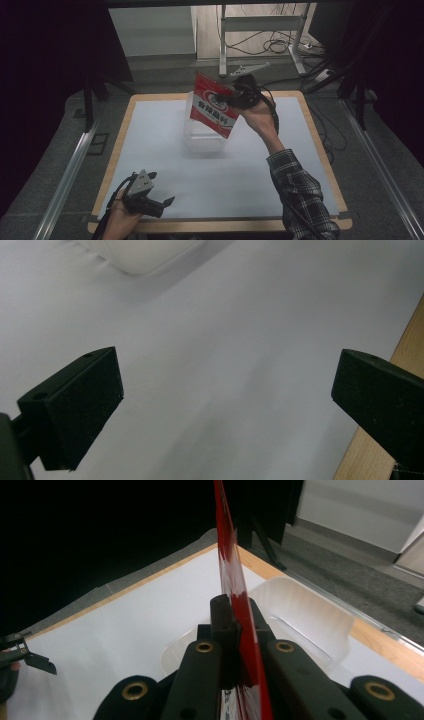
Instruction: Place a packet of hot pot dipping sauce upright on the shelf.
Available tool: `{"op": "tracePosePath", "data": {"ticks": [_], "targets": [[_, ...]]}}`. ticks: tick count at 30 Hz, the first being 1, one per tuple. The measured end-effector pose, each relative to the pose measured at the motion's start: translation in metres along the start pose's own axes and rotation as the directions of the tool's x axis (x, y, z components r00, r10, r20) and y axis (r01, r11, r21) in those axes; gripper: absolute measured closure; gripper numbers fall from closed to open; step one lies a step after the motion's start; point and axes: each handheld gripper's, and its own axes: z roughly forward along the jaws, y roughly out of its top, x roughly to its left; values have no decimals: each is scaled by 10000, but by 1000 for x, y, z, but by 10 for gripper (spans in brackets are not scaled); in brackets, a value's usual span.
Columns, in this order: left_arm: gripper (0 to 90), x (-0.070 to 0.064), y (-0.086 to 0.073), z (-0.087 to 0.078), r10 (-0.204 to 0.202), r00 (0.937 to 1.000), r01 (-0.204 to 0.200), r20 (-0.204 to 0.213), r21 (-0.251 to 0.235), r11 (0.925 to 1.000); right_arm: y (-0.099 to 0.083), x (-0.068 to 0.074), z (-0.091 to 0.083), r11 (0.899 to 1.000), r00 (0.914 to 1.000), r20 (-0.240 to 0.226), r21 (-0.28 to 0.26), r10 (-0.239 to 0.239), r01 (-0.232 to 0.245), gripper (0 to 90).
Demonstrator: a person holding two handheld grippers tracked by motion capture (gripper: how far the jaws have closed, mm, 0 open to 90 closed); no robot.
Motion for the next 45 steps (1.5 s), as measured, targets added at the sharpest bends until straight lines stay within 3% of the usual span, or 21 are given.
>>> {"op": "tracePosePath", "data": {"ticks": [8, 20, 24, 27, 31, 35, 36, 39, 45], "targets": [[1, 0, 0, 0, 15, 10000, -15, 4, -4, 10000, -6, 4, 26, 9983, 9996, -289, 582, -64, 81, 877], [1, -1, 0, 1, 63, 10000, -63, 15, 77, 10000, -21, 2, 56, 9887, 9999, -159, 1502, 39, -15, 877], [1, -2, 1, 1, 100, 10000, -100, 7, 106, 9999, -23, 4, 64, 9881, 9998, -215, 1539, 19, 14, 876], [1, -2, 1, 1, 109, 9999, -109, 0, 116, 9999, -23, 6, 68, 9857, 9998, -81, 1678, -156, 168, 876], [1, -2, 1, 1, 170, 9999, -170, -7, 166, 9997, -29, 11, 79, 9739, 9986, 6, 2211, -522, 508, 875], [1, -2, 1, 1, 150, 9999, -149, -27, 159, 9998, -30, 12, 79, 9753, 9977, 121, 2117, -666, 625, 862], [1, -2, 1, 1, 150, 9999, -149, -33, 169, 9997, -26, 11, 73, 9822, 9969, 333, 1762, -717, 647, 853], [1, -2, 1, 1, 171, 9998, -171, -30, 182, 9997, -22, 11, 69, 9855, 9965, 463, 1583, -698, 617, 831], [1, -3, 1, 1, 187, 9998, -186, -21, 172, 9997, -21, 12, 68, 9837, 9936, 615, 1593, -944, 836, 735]]}}
